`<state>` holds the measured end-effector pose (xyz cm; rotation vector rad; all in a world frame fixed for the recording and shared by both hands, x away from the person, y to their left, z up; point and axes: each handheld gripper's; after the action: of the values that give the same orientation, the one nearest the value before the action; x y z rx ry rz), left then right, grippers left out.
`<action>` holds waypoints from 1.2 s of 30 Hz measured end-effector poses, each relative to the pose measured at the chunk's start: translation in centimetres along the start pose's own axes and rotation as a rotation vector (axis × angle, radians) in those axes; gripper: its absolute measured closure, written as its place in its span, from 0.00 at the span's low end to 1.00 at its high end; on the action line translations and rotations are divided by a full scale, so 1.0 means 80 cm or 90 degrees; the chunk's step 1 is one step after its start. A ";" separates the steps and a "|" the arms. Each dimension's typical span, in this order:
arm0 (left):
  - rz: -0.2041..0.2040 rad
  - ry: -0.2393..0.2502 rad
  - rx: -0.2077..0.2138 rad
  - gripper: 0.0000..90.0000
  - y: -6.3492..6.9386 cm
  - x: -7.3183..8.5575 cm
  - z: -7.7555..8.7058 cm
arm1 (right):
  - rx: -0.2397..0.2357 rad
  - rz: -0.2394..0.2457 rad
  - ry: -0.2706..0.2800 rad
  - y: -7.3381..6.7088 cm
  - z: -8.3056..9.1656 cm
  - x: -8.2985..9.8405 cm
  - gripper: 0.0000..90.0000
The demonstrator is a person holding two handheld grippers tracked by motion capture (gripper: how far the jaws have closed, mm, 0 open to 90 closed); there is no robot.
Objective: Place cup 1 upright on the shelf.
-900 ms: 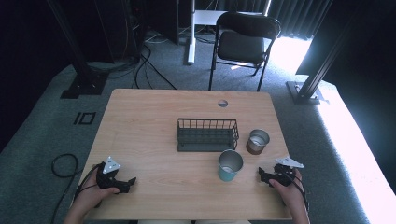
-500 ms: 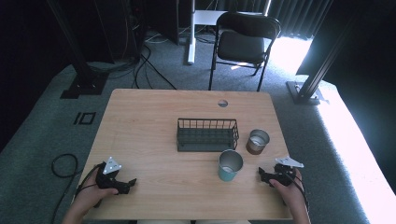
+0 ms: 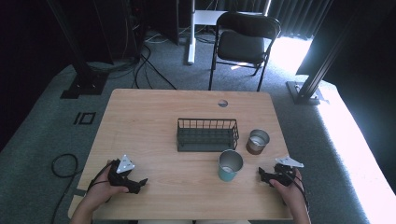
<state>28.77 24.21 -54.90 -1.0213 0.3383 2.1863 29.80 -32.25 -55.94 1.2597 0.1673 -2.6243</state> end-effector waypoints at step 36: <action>-0.103 0.052 0.128 0.01 0.071 -0.077 -0.058 | 0.000 -0.001 0.000 0.000 -0.001 -0.001 0.12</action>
<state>30.28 14.84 -53.62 -0.9922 0.4857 1.9269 29.93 -32.20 -55.93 1.2609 0.1686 -2.6258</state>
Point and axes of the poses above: each handheld gripper's, and its own axes: z roughly backward along the jaws, x roughly out of its underside, y roughly to its right, and after that the axes turned 5 degrees about y, right-handed
